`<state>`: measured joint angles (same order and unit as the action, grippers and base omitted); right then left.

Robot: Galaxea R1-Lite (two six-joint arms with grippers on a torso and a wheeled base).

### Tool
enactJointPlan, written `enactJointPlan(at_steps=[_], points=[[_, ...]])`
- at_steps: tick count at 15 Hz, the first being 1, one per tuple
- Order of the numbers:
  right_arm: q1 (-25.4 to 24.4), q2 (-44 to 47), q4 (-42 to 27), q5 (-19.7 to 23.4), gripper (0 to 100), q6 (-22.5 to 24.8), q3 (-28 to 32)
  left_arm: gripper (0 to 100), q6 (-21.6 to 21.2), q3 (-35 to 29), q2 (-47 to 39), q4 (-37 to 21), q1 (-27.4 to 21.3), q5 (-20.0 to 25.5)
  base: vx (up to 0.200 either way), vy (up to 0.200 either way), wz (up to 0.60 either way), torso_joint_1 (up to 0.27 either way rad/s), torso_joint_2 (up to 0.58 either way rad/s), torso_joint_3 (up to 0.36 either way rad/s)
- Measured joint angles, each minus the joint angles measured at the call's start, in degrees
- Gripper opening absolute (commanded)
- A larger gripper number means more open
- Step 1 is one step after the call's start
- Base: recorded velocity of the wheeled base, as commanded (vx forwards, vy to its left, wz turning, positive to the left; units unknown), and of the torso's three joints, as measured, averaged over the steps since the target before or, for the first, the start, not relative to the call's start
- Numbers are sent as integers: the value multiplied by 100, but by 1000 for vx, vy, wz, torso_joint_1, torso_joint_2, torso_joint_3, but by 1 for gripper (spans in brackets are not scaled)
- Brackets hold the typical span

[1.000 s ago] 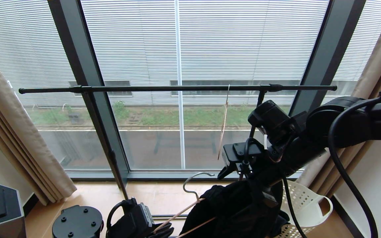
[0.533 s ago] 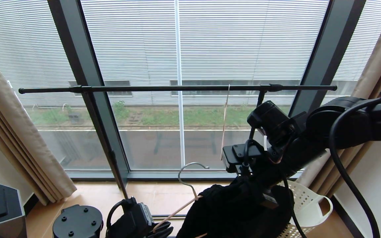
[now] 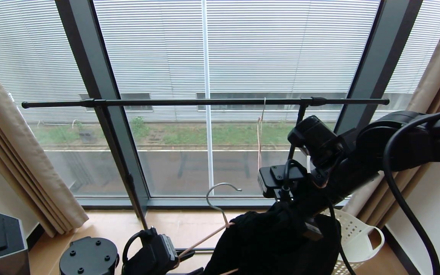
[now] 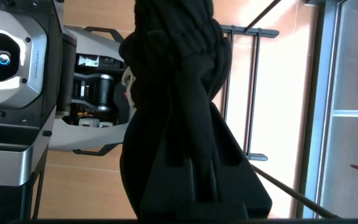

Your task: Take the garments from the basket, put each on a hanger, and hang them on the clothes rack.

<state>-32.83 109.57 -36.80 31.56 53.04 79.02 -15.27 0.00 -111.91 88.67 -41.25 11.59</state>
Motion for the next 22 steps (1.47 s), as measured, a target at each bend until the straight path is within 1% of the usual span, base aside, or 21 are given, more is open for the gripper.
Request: enactJointPlan(at_steps=[2,5,6,7,8,9,11,13,14,15,17,19,20,22], points=[[0,-56,-9,0,0,0,-13,100,20,0,9,-5,132,0,0,0,0,0,0,0],[43,-179,-1,5,0,-24,-63,100,100,0,34,37,647,37,0,0,0,0,0,0],[100,-229,5,10,0,-50,-79,100,162,0,56,116,783,132,0,0,0,0,0,0],[168,-273,7,13,0,-79,-94,100,307,0,83,124,879,307,0,0,0,0,0,0],[271,-307,22,24,0,-139,-96,100,595,0,119,124,947,499,0,0,0,0,0,0],[380,-334,44,43,0,-183,-96,100,858,0,177,127,997,589,0,0,0,0,0,0],[566,-358,65,56,0,-202,-77,100,1237,-2,265,127,1122,624,0,0,0,0,0,0],[781,-391,67,234,0,-251,-74,100,1727,-82,334,127,1262,692,0,0,0,0,0,0],[872,-422,67,407,0,-345,-77,100,1899,-116,361,127,1308,872,0,0,0,0,0,0],[959,-467,67,669,0,-495,-80,100,2102,-143,380,129,1424,1232,0,0,0,0,0,0],[1108,-557,78,897,0,-578,-74,100,2386,-200,395,127,1727,1738,0,0,0,0,0,0],[1250,-631,79,1003,0,-596,-52,100,2737,-278,394,127,2108,2193,0,0,0,0,0,0],[1298,-657,78,1084,0,-597,-46,100,2877,-327,391,129,2269,2363,0,0,0,0,0,0],[1340,-688,78,1146,0,-597,-22,100,2944,-413,350,127,2481,2453,0,0,0,0,0,0]])
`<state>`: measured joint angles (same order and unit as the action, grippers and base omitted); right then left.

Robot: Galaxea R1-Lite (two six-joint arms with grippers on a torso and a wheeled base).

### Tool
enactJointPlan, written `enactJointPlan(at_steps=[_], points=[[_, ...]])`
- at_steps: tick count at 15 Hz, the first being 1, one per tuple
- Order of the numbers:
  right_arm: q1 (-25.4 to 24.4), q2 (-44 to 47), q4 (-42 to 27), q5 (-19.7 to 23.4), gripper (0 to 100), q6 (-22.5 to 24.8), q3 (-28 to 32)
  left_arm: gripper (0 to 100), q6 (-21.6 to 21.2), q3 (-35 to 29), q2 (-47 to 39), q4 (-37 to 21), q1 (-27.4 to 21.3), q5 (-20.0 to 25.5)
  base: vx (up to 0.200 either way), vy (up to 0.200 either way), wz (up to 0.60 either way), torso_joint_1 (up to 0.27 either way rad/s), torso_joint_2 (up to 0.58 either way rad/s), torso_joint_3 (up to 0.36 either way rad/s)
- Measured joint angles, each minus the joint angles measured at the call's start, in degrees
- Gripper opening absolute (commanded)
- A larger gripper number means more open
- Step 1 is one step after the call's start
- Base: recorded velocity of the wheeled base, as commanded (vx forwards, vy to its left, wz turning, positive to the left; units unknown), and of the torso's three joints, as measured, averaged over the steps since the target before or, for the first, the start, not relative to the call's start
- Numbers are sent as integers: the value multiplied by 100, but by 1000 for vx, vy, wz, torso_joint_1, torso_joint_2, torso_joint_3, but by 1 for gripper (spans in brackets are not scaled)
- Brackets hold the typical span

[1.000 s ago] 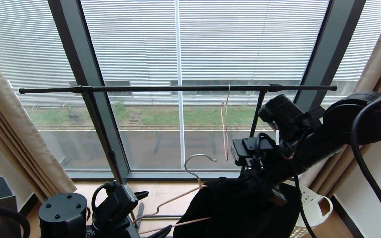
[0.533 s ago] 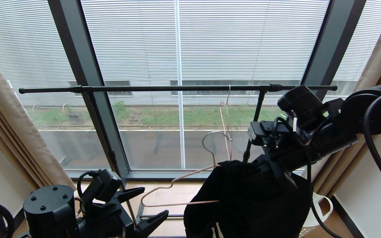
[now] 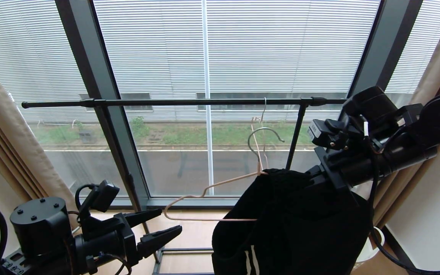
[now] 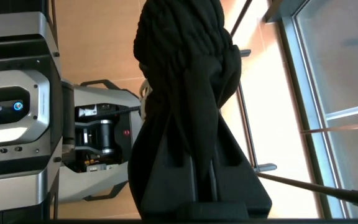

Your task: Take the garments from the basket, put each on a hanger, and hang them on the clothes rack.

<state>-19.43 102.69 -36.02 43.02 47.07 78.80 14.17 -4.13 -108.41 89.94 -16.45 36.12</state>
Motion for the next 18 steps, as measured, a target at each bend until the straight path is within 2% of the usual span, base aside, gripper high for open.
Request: enactJointPlan(at_steps=[3,5,10,12,14,15,18], points=[[44,-57,-2,44,0,-89,94,100,74,-61,-118,2,157,96,0,0,0,0,0,0],[111,-88,0,310,0,-254,229,100,69,-9,-252,0,171,452,0,0,0,0,0,0],[76,-189,0,602,0,-457,378,100,72,45,-479,0,-107,457,0,0,0,0,0,0],[-57,-217,0,613,0,-547,417,100,91,22,-523,0,-318,132,0,0,0,0,0,0],[-204,-232,-2,619,0,-621,433,100,167,-66,-564,-2,-697,-684,0,0,0,0,0,0],[-256,-234,-2,619,0,-670,438,100,211,-116,-586,0,-878,-950,0,0,0,0,0,0],[-355,-234,0,619,0,-746,463,100,241,-179,-630,0,-1172,-1070,0,0,0,0,0,0]])
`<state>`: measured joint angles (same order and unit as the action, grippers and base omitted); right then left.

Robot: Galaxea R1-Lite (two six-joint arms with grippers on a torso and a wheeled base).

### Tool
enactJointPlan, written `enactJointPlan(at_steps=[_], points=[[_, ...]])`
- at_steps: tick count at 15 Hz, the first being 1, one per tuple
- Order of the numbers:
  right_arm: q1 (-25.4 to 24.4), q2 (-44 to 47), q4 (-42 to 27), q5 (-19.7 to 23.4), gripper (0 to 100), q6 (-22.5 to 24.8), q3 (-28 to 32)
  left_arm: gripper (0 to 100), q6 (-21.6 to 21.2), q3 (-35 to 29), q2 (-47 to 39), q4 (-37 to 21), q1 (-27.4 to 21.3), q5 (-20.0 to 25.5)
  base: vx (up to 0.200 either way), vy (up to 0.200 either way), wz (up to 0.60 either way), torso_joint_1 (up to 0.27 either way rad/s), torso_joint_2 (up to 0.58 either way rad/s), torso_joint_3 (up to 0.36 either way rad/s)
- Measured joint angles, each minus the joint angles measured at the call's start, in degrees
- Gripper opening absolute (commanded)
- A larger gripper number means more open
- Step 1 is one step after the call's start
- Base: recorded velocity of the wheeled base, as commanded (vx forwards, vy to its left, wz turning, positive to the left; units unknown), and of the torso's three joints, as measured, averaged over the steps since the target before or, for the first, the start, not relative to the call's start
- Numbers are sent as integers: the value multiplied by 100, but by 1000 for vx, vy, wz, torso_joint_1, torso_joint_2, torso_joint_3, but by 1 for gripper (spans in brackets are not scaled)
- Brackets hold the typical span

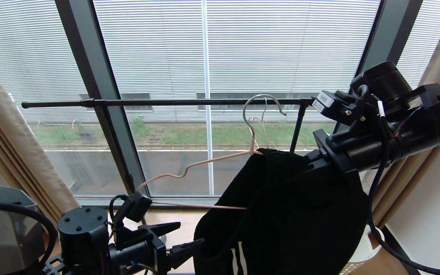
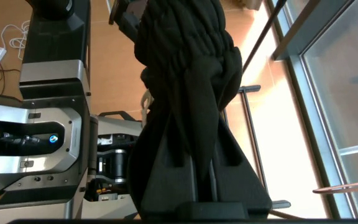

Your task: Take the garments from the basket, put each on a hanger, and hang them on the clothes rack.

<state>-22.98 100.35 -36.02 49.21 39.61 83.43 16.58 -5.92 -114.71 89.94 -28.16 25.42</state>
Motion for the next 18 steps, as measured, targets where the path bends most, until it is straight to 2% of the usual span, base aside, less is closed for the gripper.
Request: enactJointPlan(at_steps=[9,10,13,18], points=[[-205,-5,-2,13,0,0,88,100,-27,-134,-277,0,-238,-344,0,0,0,0,0,0],[-216,-5,0,13,0,0,91,0,-29,-138,-304,0,-260,-405,0,0,0,0,0,0],[-232,-18,0,22,0,0,96,0,-35,-219,-404,0,-345,-730,0,0,0,0,0,0],[-232,-90,-11,22,0,0,48,0,-46,-236,-472,0,-397,-747,0,0,0,0,0,0]])
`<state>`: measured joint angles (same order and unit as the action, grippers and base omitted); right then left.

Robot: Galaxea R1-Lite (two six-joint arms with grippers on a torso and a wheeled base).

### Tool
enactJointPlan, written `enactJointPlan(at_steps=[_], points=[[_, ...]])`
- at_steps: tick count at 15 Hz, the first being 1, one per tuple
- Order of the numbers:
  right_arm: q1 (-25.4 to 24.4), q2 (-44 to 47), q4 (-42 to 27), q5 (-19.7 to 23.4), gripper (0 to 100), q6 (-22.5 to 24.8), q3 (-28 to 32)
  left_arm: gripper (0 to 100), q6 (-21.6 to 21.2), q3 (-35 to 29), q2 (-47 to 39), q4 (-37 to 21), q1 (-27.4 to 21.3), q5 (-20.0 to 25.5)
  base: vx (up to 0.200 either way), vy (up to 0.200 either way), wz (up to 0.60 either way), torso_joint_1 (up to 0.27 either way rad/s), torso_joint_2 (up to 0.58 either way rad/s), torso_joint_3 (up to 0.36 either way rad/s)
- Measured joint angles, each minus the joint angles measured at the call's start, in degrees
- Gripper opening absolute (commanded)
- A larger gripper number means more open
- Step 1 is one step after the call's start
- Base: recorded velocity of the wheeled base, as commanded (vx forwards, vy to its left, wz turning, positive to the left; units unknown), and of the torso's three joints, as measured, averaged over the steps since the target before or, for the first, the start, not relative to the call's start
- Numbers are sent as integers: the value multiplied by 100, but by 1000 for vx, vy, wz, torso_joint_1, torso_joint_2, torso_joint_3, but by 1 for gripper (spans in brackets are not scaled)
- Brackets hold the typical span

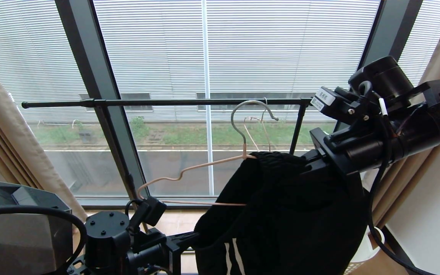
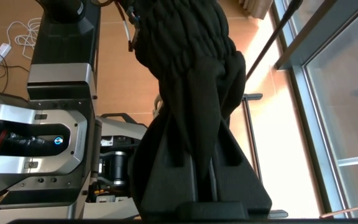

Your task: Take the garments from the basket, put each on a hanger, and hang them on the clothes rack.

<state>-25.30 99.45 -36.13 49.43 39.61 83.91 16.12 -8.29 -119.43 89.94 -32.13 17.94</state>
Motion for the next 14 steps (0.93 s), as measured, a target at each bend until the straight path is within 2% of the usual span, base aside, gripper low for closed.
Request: enactJointPlan(at_steps=[5,9,14], points=[[229,-116,-5,5,0,18,-227,0,-6,-5,17,2,149,1,0,0,0,0,0,0],[377,-193,0,-2,0,29,-364,0,-206,39,48,0,185,17,0,0,0,0,0,0],[477,-276,9,-9,0,43,-549,0,-260,9,105,0,457,34,0,0,0,0,0,0]])
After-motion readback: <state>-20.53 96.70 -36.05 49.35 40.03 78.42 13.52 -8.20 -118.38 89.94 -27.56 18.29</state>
